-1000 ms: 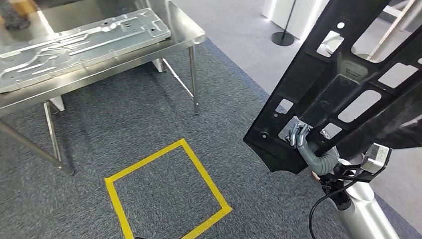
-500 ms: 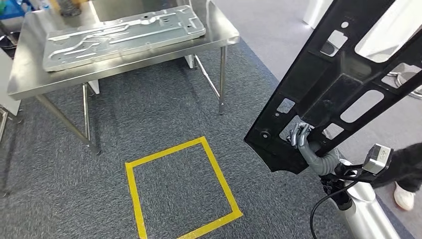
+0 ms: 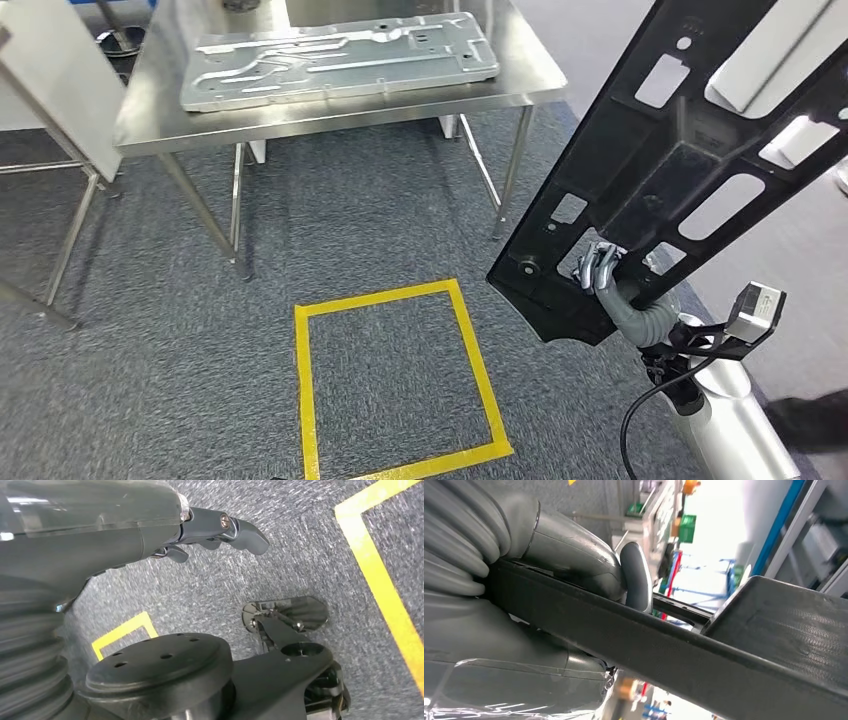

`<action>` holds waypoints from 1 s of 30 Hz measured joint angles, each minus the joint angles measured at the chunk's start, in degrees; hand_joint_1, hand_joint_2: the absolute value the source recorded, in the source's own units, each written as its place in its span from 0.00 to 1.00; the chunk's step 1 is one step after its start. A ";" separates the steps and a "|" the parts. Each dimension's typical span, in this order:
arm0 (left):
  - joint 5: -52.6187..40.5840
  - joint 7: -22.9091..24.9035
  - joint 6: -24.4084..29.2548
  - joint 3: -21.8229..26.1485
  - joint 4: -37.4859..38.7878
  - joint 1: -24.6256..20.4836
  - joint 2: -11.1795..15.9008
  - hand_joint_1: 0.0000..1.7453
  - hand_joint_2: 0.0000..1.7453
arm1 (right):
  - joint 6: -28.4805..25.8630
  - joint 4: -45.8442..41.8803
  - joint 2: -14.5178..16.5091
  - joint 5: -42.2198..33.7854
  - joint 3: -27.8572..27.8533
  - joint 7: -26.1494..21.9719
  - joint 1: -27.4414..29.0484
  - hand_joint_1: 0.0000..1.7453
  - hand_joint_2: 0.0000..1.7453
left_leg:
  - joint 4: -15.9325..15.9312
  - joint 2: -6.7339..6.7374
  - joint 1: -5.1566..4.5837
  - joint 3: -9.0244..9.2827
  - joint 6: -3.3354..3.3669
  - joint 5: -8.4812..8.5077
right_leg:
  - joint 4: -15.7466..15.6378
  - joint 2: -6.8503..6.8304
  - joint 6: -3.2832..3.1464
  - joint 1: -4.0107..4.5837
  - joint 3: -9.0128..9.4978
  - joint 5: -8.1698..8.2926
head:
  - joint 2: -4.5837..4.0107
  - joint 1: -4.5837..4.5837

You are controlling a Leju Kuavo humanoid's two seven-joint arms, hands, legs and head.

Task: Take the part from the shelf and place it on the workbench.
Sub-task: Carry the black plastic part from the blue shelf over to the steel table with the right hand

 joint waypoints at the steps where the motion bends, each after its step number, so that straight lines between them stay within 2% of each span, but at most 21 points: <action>1: 0.03 -0.06 0.02 0.01 0.00 -0.03 0.00 0.00 1.00 | 0.33 0.10 0.00 -0.28 0.02 -0.13 -0.19 0.98 1.00 | 0.21 -0.58 0.04 -0.30 -0.31 -0.04 | -2.45 1.13 -0.13 -0.08 0.99 0.76 | 0.00 0.01; 2: 0.07 -0.11 0.04 0.01 0.00 0.01 0.00 0.00 1.00 | 0.78 0.21 0.02 -0.72 0.06 -0.32 -0.34 0.98 1.00 | 0.28 -1.10 0.10 -0.61 -0.63 -0.02 | -3.45 1.91 -0.33 -0.05 1.33 0.77 | 0.00 0.01; 3: 0.10 -0.13 0.10 0.02 0.00 0.08 0.00 0.00 1.00 | 1.24 0.32 0.07 -1.24 0.12 -0.54 -0.49 0.98 1.00 | 0.25 -1.58 0.16 -0.86 -0.98 0.10 | -3.59 1.95 -0.59 0.07 1.27 0.74 | 0.00 0.01; 4: 0.13 -0.11 0.21 0.02 0.00 0.19 0.01 0.00 1.00 | 1.64 0.39 0.14 -1.73 0.17 -0.74 -0.68 0.98 1.00 | 0.13 -1.94 0.27 -1.01 -1.34 0.17 | -3.66 1.49 -0.97 0.03 1.30 0.87 | 0.00 0.00; 5: 0.14 -0.07 0.34 0.03 0.00 0.29 0.01 0.00 1.00 | 1.90 0.44 0.23 -2.11 0.22 -0.88 -0.91 0.98 1.00 | 0.35 -1.42 0.24 -1.11 -1.63 0.00 | -3.92 1.08 -1.35 0.01 1.45 1.00 | 0.00 -0.01; 7: 0.12 -0.01 0.55 0.03 0.00 0.24 0.02 0.00 1.00 | 2.11 0.54 0.34 -2.56 0.26 -1.03 -1.24 0.98 1.00 | 3.44 1.45 0.06 -2.41 -2.07 -1.93 | -4.44 0.15 -2.12 -0.02 1.89 1.20 | 0.00 -0.03; 9: 0.02 -0.01 0.57 0.03 0.00 0.07 0.02 0.00 1.00 | 2.25 0.66 0.38 -2.75 0.25 -1.09 -1.24 0.98 1.00 | 10.86 4.33 0.16 -5.80 -2.29 -5.60 | -4.52 -0.81 -2.55 0.38 2.10 1.14 | 0.00 -0.04; 10: -0.02 -0.01 0.57 0.03 0.00 0.00 0.02 0.00 1.00 | 2.34 0.72 0.38 -2.82 0.25 -1.08 -1.13 0.98 1.00 | 14.59 4.84 0.26 -7.59 -2.36 -7.02 | -4.51 -1.25 -2.61 0.54 2.13 1.10 | 0.00 -0.04; 11: -0.08 -0.01 0.56 0.03 0.00 -0.02 0.02 0.00 1.00 | 2.41 0.77 0.39 -2.92 0.26 -1.02 -0.98 0.98 1.00 | 16.74 5.00 0.33 -8.62 -2.38 -7.49 | -4.50 -1.63 -2.64 0.66 2.16 1.05 | 0.00 -0.04; 12: -0.13 0.01 0.56 0.04 0.00 -0.02 0.02 0.00 1.00 | 2.45 0.79 0.39 -3.09 0.26 -0.92 -0.85 0.98 1.00 | 16.63 5.04 0.36 -8.52 -2.34 -6.85 | -4.49 -1.95 -2.65 0.73 2.21 1.02 | 0.00 -0.04; 13: -0.17 0.02 0.56 0.04 0.00 -0.01 0.03 0.00 1.00 | 2.45 0.79 0.38 -3.29 0.25 -0.83 -0.76 0.98 1.00 | 14.13 5.05 0.36 -7.19 -2.20 -5.27 | -4.49 -2.17 -2.62 0.79 2.30 0.98 | 0.00 -0.04; 14: -0.23 0.03 0.56 0.04 0.00 0.00 0.04 0.00 1.00 | 2.45 0.79 0.38 -3.49 0.22 -0.76 -0.72 0.98 1.00 | 9.76 5.08 0.34 -4.87 -1.94 -3.22 | -4.49 -2.36 -2.56 0.82 2.41 0.92 | 0.00 -0.04; 16: -0.31 0.04 0.55 0.03 0.00 -0.04 0.09 0.00 1.00 | 2.44 0.79 0.37 -3.81 0.13 -0.70 -0.70 0.98 1.00 | 2.18 5.14 0.06 -0.86 -1.40 -0.82 | -4.48 -2.56 -2.23 0.96 2.47 0.84 | 0.00 -0.04; 17: -0.37 0.04 0.55 0.03 0.00 -0.06 0.10 0.00 1.00 | 2.44 0.79 0.37 -3.90 0.09 -0.68 -0.67 0.98 1.00 | 0.25 5.17 -0.11 0.11 -1.17 -0.49 | -4.50 -2.61 -1.98 0.97 2.44 0.84 | 0.00 -0.04; 21: -0.66 0.06 0.53 0.00 0.00 0.03 0.13 0.00 1.00 | 2.41 0.75 0.34 -3.99 0.03 -0.43 -0.50 0.98 1.00 | -1.24 5.16 -0.08 0.69 -0.04 -0.34 | -4.17 -2.61 -0.82 0.89 2.28 0.52 | 0.00 -0.04; 23: -0.83 -0.10 0.67 -0.08 0.00 -0.01 0.13 0.00 1.00 | 2.41 0.73 0.29 -4.00 -0.07 -0.31 -0.45 0.98 1.00 | -2.07 5.18 0.10 1.29 0.61 -0.38 | 0.62 -2.58 -0.55 0.88 -0.09 -1.83 | 0.00 -0.03; 25: -0.98 -0.31 0.93 -0.15 0.00 0.05 0.13 0.00 1.00 | 2.42 0.73 0.26 -3.99 -0.10 -0.16 -0.20 0.98 1.00 | -2.08 5.17 -0.03 1.65 0.94 -0.93 | 8.69 -2.55 -0.33 0.90 -4.56 -4.75 | 0.00 -0.02; 26: -1.03 -0.37 1.02 -0.16 0.00 0.15 0.13 0.00 1.00 | 2.42 0.74 0.26 -3.99 -0.09 -0.08 -0.01 0.98 1.00 | -2.00 5.16 -0.08 1.92 0.98 -1.31 | 11.43 -2.55 -0.21 0.88 -6.30 -5.13 | 0.00 -0.02; 27: -1.07 -0.43 1.05 -0.17 0.00 0.24 0.13 0.00 1.00 | 2.42 0.75 0.27 -3.98 -0.08 -0.01 0.15 0.98 1.00 | -1.91 5.14 -0.10 2.33 0.98 -1.75 | 12.05 -2.56 -0.12 0.82 -7.00 -4.35 | 0.00 -0.02; 28: -1.08 -0.51 1.07 -0.17 0.00 0.32 0.13 0.00 1.00 | 2.42 0.75 0.27 -3.98 -0.08 0.03 0.25 0.98 1.00 | -1.83 5.13 -0.10 2.89 0.85 -2.14 | 10.15 -2.58 -0.06 0.73 -6.40 -2.45 | 0.00 -0.02; 30: -1.08 -0.74 1.09 -0.18 0.00 0.42 0.13 0.00 1.00 | 2.42 0.75 0.27 -3.99 -0.08 0.07 0.29 0.98 1.00 | -1.73 5.15 -0.13 4.17 0.39 -3.11 | 2.11 -2.67 -0.05 0.50 -2.65 2.00 | 0.00 -0.02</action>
